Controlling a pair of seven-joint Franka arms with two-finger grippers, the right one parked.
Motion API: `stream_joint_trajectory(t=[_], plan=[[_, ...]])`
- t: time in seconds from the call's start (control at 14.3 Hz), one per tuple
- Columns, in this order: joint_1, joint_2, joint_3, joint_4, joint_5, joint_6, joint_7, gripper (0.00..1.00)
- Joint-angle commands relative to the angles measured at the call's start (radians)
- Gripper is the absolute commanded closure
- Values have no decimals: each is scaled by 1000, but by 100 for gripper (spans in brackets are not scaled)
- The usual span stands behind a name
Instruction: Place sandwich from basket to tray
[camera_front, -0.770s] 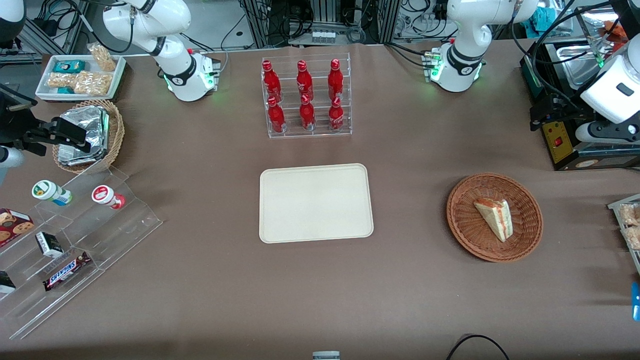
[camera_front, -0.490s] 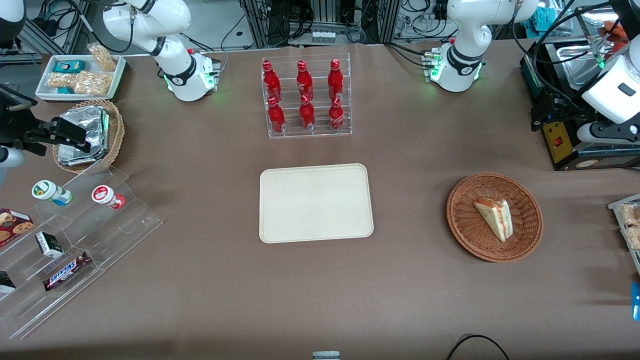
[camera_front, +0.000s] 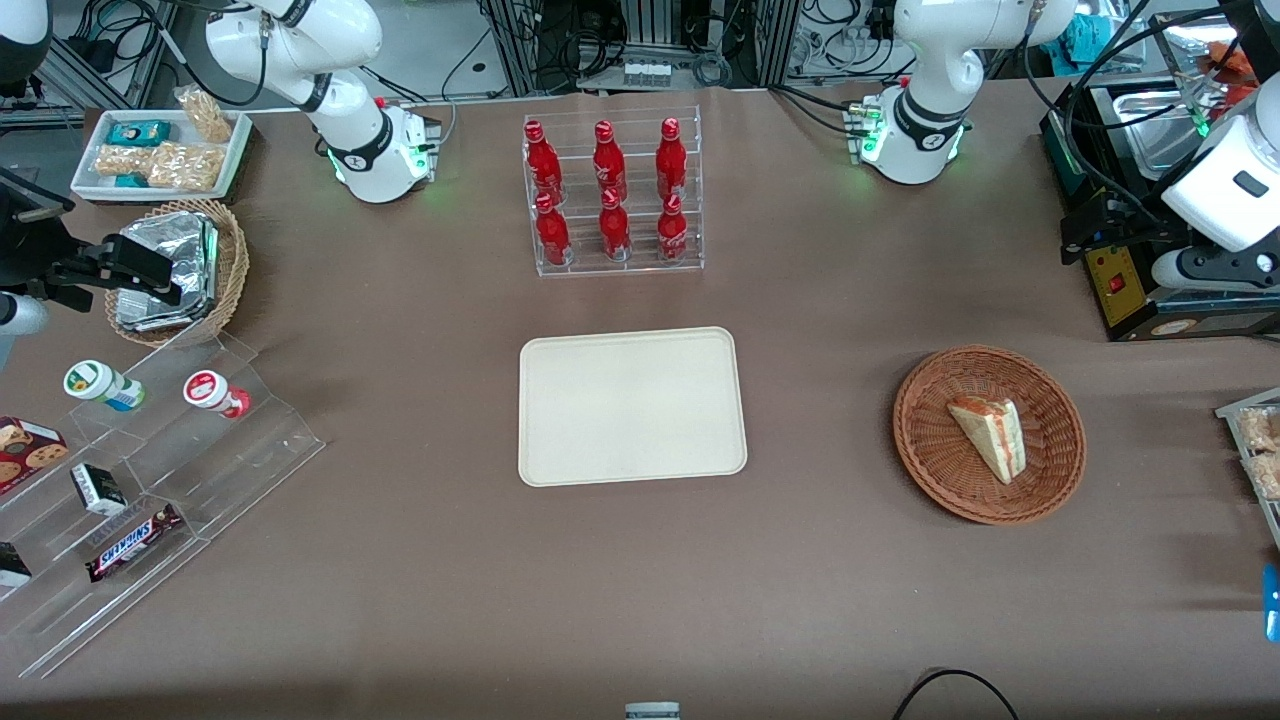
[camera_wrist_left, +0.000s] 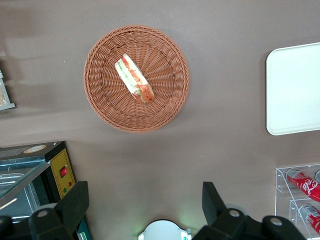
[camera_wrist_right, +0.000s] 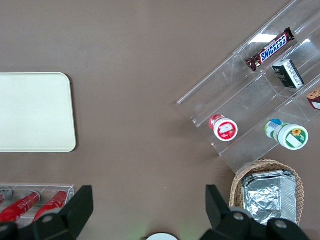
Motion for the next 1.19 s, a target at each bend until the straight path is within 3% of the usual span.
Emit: stream_joint_trajectory(t=[0.0, 0.56, 0.84, 1.12], plan=[[-4, -1, 5, -14, 9, 0, 1, 0], [2, 4, 9, -50, 7, 9, 12, 0], [4, 5, 12, -188, 9, 146, 12, 0], [25, 4, 26, -421, 10, 434, 12, 0]])
